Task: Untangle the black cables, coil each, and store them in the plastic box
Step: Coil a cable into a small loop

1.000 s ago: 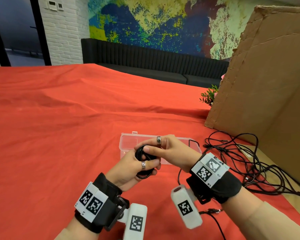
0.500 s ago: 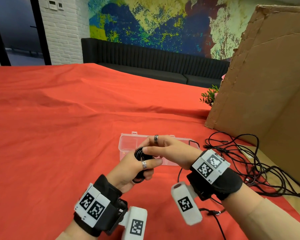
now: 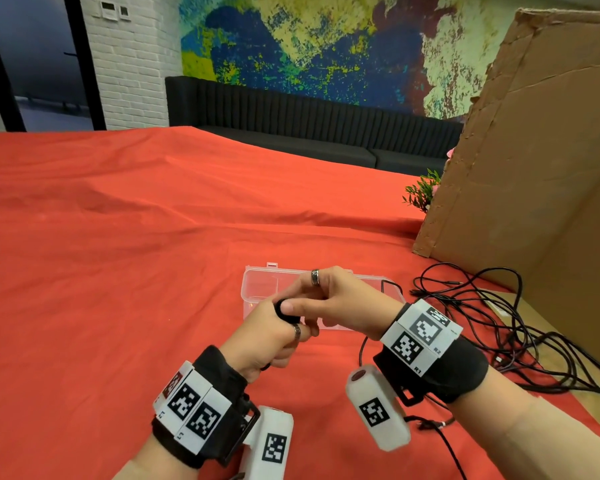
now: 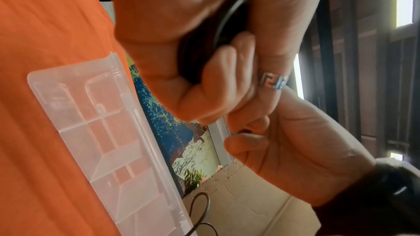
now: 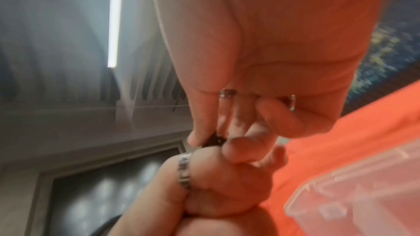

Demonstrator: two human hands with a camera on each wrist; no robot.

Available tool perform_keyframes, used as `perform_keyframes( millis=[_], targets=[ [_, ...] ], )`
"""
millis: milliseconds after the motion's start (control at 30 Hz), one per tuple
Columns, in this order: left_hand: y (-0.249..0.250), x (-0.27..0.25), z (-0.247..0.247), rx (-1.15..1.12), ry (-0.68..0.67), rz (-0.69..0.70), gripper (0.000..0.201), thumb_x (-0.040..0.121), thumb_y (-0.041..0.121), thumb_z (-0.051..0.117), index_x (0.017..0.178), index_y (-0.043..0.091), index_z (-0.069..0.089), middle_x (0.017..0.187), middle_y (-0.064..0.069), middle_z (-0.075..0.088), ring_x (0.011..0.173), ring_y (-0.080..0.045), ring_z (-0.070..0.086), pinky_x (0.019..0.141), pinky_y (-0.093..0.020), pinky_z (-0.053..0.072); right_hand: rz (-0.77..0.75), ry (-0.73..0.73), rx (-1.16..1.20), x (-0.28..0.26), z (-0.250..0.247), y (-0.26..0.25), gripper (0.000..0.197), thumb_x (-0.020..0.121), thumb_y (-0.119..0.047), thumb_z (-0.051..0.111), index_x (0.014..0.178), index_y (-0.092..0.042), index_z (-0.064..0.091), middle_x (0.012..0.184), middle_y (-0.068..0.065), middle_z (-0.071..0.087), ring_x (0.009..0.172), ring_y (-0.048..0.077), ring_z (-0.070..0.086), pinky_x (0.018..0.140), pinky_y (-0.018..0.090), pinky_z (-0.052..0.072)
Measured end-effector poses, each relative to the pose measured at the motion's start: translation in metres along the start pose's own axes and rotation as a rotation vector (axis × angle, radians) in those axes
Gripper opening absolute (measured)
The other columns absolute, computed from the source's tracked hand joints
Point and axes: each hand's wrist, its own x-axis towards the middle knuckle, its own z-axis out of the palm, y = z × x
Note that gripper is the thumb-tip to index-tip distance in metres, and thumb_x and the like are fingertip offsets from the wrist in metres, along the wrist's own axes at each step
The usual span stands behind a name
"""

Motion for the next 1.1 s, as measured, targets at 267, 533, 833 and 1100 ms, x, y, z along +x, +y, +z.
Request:
perform_keyframes(
  millis=[267,533,833,1100],
  targets=[
    [0.005,0.001,-0.013,-0.149,-0.012,0.036,0.035,0.07,0.006,0.066,0.104,0.014,0.059,0.079,-0.003,0.062,0.055,-0.015,0.055,0.05,-0.029,0.045,-0.031,0.141,0.071,0.018,-0.002,0.002,0.002,0.085,-0.007,0.065,0.084,-0.007,0.066,0.057,-0.004,0.062,0.042,-0.001,0.05,0.044,0.013,0.037],
    [-0.01,0.011,-0.058,0.065,0.5,-0.029,0.027,0.097,0.015,0.042,0.121,0.012,0.056,0.126,-0.004,0.056,0.11,-0.017,0.053,0.079,-0.028,0.046,0.097,0.403,0.088,0.076,-0.021,0.014,0.017,0.087,-0.009,0.063,0.096,0.005,0.066,0.061,0.008,0.059,0.032,0.0,0.048,0.042,0.014,0.043],
    [-0.033,0.021,-0.068,0.021,0.543,-0.069,0.037,0.09,-0.01,0.044,0.116,0.013,0.054,0.094,-0.006,0.064,0.081,-0.013,0.063,0.071,-0.015,0.053,0.371,0.121,-0.238,0.128,0.007,0.04,0.014,0.083,-0.019,0.07,0.075,-0.008,0.066,0.062,0.005,0.06,0.048,0.012,0.056,0.058,0.027,0.052],
    [-0.047,0.028,-0.077,0.051,0.561,-0.056,0.037,0.087,-0.011,0.05,0.106,0.018,0.062,0.107,-0.025,0.061,0.088,-0.026,0.063,0.072,-0.019,0.052,0.334,0.161,-0.532,0.138,0.033,0.049,0.017,0.082,-0.022,0.071,0.085,-0.007,0.063,0.102,0.018,0.069,0.094,0.029,0.064,0.074,0.032,0.05]
  ],
)
